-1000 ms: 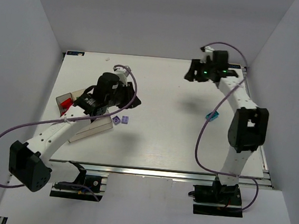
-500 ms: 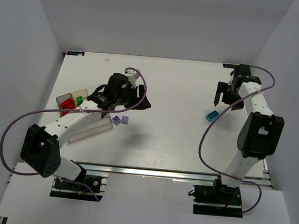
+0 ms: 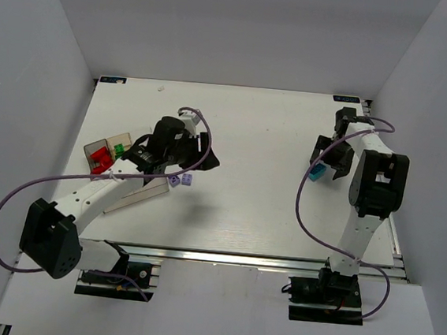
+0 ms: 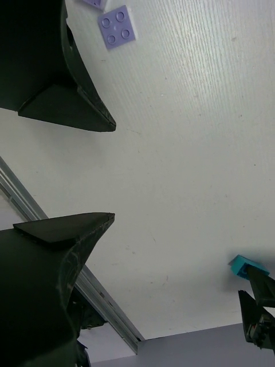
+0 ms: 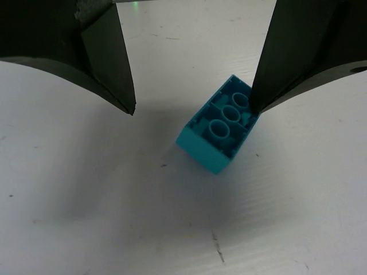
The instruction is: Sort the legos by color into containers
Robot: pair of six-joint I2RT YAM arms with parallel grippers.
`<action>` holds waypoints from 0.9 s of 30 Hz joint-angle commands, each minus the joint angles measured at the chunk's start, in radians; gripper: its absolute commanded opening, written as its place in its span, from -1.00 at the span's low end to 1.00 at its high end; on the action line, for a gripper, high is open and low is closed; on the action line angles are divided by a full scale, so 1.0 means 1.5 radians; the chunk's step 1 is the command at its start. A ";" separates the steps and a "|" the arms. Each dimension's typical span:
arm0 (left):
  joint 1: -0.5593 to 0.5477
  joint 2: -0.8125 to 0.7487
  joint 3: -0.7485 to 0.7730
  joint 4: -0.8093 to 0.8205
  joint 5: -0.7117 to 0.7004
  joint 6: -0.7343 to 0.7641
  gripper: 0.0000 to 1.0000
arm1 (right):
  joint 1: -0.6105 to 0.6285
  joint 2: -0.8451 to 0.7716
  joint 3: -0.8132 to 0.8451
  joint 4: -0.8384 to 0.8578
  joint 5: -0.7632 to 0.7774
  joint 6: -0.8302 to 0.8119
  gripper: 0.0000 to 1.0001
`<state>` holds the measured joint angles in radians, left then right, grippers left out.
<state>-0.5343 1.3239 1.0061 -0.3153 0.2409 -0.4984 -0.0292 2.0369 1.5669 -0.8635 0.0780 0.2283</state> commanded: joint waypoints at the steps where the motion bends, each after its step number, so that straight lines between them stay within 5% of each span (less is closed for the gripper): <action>1: -0.004 -0.059 -0.012 -0.010 -0.031 -0.017 0.37 | 0.007 0.016 0.040 -0.004 -0.008 0.032 0.70; 12: -0.004 -0.107 -0.037 -0.038 -0.072 -0.052 0.36 | 0.018 0.063 0.052 0.000 -0.045 0.040 0.04; 21: -0.004 -0.114 -0.023 -0.063 -0.082 -0.044 0.36 | 0.044 0.022 0.053 0.061 -0.148 0.010 -0.89; 27: -0.004 -0.127 -0.009 -0.075 -0.093 -0.037 0.36 | 0.100 -0.059 0.031 0.145 -0.289 -0.094 -1.00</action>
<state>-0.5343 1.1881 0.9550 -0.4110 0.1272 -0.5652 0.0750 2.0674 1.6089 -0.7406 -0.1944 0.1955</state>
